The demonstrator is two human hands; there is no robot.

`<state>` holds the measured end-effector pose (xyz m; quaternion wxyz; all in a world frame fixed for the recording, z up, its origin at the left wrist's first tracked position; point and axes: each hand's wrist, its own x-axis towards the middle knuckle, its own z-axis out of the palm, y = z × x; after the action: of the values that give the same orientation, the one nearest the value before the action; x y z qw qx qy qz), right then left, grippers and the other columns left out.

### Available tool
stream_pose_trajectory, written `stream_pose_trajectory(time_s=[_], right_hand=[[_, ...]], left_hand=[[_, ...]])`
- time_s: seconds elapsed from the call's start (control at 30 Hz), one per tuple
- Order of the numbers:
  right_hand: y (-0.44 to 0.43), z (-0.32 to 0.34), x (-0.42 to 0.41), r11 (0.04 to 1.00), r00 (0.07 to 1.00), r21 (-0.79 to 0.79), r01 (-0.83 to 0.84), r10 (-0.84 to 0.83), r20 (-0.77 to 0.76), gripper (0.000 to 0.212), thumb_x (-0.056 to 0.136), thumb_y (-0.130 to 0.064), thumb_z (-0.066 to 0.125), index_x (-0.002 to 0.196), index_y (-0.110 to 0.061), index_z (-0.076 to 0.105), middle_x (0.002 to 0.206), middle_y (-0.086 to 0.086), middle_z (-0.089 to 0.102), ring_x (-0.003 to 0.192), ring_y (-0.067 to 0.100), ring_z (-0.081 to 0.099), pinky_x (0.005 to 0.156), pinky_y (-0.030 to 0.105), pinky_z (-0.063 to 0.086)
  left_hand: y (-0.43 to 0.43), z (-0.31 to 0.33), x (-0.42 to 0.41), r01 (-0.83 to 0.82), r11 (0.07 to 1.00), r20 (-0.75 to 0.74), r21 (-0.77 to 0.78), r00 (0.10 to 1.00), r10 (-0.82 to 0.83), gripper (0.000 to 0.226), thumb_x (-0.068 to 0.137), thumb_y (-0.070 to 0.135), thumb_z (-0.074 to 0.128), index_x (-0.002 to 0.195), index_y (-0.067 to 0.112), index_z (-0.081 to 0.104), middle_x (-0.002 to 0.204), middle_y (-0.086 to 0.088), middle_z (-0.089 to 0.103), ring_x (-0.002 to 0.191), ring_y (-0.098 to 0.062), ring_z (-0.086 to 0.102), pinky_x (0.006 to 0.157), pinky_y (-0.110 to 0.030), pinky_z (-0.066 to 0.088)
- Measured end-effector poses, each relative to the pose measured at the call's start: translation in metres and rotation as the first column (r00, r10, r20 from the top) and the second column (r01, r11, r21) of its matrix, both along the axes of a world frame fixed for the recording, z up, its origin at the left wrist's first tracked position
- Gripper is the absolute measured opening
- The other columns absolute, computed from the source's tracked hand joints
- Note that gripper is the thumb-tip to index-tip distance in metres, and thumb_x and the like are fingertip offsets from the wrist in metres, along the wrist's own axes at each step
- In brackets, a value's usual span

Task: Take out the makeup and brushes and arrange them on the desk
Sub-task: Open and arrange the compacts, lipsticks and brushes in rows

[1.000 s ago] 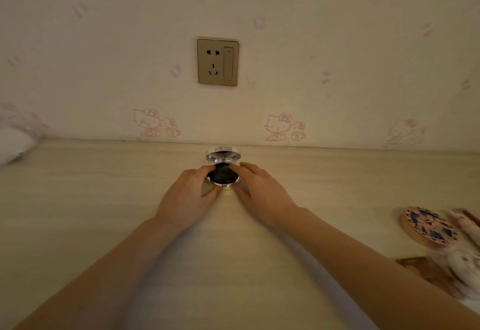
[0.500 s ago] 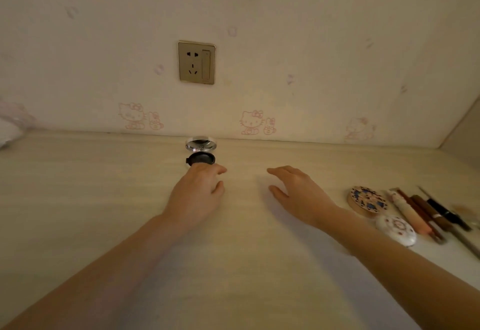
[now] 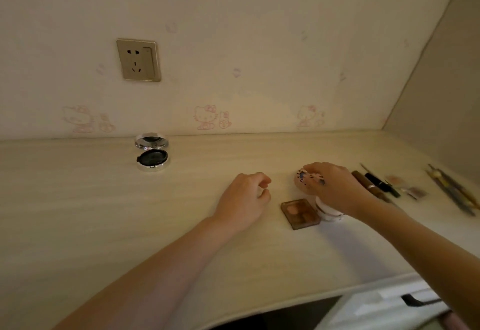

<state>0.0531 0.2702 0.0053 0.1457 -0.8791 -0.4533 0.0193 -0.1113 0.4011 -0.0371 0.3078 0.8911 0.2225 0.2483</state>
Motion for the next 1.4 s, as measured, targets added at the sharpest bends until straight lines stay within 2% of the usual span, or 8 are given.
stream_pose_trajectory(time_s=[0.27,0.4,0.53,0.63,0.83,1.03,1.3,1.4], right_hand=[[-0.004,-0.002,0.038,0.983,0.983,-0.072,0.168,-0.173,-0.059,0.047,0.095,-0.036,0.051,0.137,-0.014,0.048,0.133,0.008,0.056,0.119,0.026,0.053,0.096,0.035,0.045],[0.003,0.000,0.044,0.966,0.984,-0.187,0.180,-0.178,0.025,0.042,0.097,-0.035,0.045,0.119,-0.003,0.060,0.114,0.015,0.065,0.106,0.031,0.058,0.089,0.035,0.046],[0.009,-0.001,0.047,0.958,0.985,-0.229,0.173,-0.162,0.065,0.037,0.097,-0.034,0.043,0.097,-0.004,0.065,0.101,0.013,0.068,0.092,0.028,0.058,0.078,0.032,0.039],[0.010,-0.002,0.048,0.965,0.984,-0.192,0.177,-0.181,-0.004,0.037,0.095,-0.030,0.048,0.109,-0.002,0.066,0.105,0.014,0.069,0.097,0.029,0.062,0.088,0.036,0.047],[0.009,-0.006,0.048,0.987,0.984,-0.039,0.158,-0.161,-0.075,0.034,0.093,-0.029,0.054,0.118,-0.007,0.062,0.111,0.014,0.065,0.096,0.026,0.060,0.077,0.034,0.051],[0.010,-0.010,0.047,0.981,0.988,0.160,0.112,-0.092,-0.124,0.034,0.092,-0.029,0.058,0.122,-0.016,0.050,0.122,0.007,0.059,0.105,0.021,0.056,0.076,0.024,0.042],[0.016,-0.001,0.035,0.924,0.965,0.366,0.110,-0.011,-0.262,0.013,0.090,-0.019,0.063,0.098,-0.023,0.054,0.102,0.001,0.063,0.088,0.014,0.061,0.063,0.015,0.045],[0.019,0.006,0.025,0.895,0.962,0.433,0.110,0.014,-0.273,0.014,0.089,-0.018,0.065,0.096,-0.025,0.056,0.098,-0.002,0.062,0.083,0.009,0.061,0.060,0.012,0.044]], left_hand=[[-0.012,-0.007,0.065,0.026,0.999,-0.080,-0.024,0.996,-0.027,0.037,0.094,0.031,0.055,0.126,0.015,0.057,0.126,-0.004,0.059,0.121,-0.021,0.046,0.098,-0.030,0.040],[-0.008,-0.003,0.099,-0.038,0.999,-0.202,-0.029,0.979,0.031,0.049,0.094,0.043,0.053,0.130,0.009,0.054,0.133,-0.012,0.053,0.127,-0.029,0.040,0.105,-0.036,0.031],[-0.009,-0.002,0.119,-0.004,0.998,-0.348,0.065,0.937,0.026,0.051,0.092,0.052,0.050,0.097,0.003,0.064,0.106,-0.017,0.063,0.111,-0.035,0.052,0.095,-0.041,0.036],[-0.010,-0.003,0.123,-0.003,1.000,-0.360,0.015,0.933,0.008,0.048,0.092,0.050,0.051,0.098,0.005,0.066,0.106,-0.015,0.063,0.111,-0.034,0.051,0.096,-0.043,0.039],[-0.012,-0.002,0.115,-0.062,0.973,-0.166,-0.220,0.986,0.025,0.046,0.086,0.034,0.069,0.121,0.007,0.058,0.123,-0.009,0.059,0.112,-0.023,0.053,0.086,-0.030,0.042],[-0.010,-0.003,0.108,-0.065,0.926,0.023,-0.372,0.997,0.080,0.039,0.081,0.020,0.075,0.114,0.015,0.055,0.112,-0.003,0.065,0.086,-0.009,0.056,0.059,-0.012,0.038],[-0.006,-0.005,0.095,-0.024,0.891,0.206,-0.454,0.970,0.131,0.035,0.080,0.008,0.075,0.096,0.026,0.049,0.088,0.003,0.063,0.081,-0.010,0.062,0.055,-0.014,0.048],[0.000,0.003,0.084,0.018,0.898,0.269,-0.440,0.956,0.113,0.033,0.080,0.007,0.074,0.098,0.023,0.051,0.095,-0.004,0.066,0.090,-0.016,0.065,0.071,-0.028,0.057]])
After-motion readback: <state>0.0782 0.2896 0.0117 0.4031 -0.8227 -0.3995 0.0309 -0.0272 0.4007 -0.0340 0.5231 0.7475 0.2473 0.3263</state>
